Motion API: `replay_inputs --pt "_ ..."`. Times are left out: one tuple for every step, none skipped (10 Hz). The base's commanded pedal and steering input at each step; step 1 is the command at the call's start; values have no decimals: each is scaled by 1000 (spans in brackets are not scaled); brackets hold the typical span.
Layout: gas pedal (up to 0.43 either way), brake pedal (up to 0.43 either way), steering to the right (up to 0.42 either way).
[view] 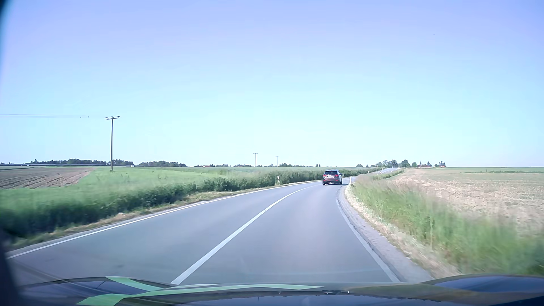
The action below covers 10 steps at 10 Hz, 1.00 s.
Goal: Follow the waypoints while adhering to traffic rules and regulations
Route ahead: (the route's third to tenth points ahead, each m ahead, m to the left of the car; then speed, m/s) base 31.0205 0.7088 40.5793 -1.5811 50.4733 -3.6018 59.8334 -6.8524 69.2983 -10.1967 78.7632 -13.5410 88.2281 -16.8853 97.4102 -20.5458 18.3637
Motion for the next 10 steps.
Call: replay_inputs --pt "98 0 29" --pt "110 0 29" --pt "110 0 29" --pt "110 0 29" --pt "118 0 29" --pt "118 0 30" --pt "118 0 32" --pt "118 0 33" --pt "118 0 33" --pt "118 0 33"
